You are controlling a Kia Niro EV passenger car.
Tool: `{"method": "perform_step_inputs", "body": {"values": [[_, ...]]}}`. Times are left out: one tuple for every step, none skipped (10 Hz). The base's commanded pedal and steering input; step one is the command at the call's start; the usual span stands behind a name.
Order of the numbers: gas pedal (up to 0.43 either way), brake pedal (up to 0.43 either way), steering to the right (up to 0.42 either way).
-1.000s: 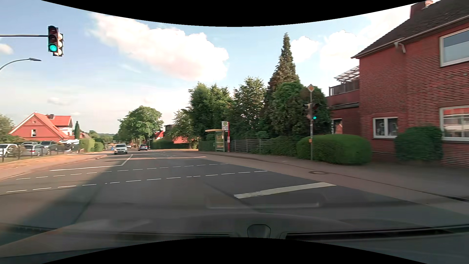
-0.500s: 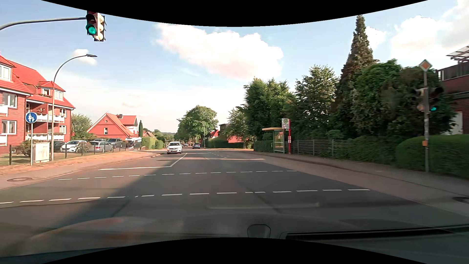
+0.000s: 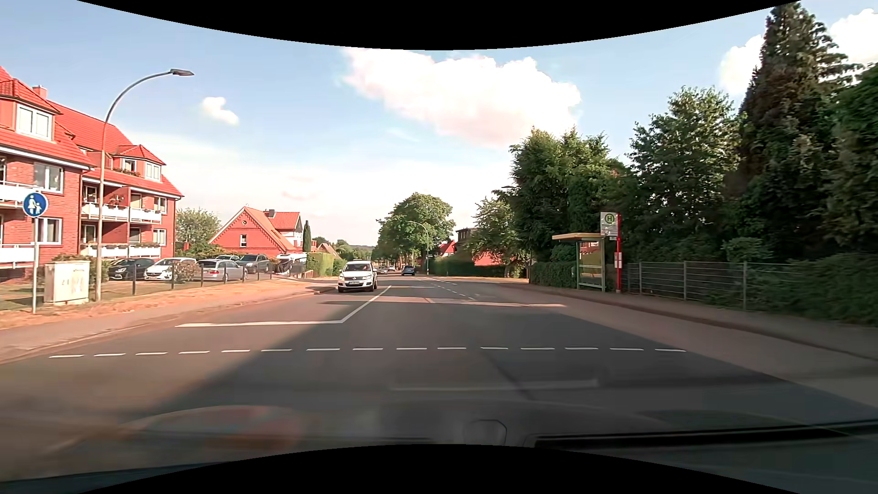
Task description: Follow the waypoints while adhering to traffic rules and regulations
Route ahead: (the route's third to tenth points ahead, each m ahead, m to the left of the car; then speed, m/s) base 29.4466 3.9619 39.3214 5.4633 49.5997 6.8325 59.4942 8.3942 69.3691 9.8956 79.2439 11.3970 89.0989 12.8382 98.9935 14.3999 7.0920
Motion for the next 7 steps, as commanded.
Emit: {"method": "perform_step_inputs", "body": {"values": [[0.24,0.0,-0.045],[0.24,0.0,-0.035],[0.24,0.0,-0.028],[0.24,0.0,-0.021],[0.24,0.0,-0.02],[0.24,0.0,-0.021],[0.24,0.0,-0.021]]}}
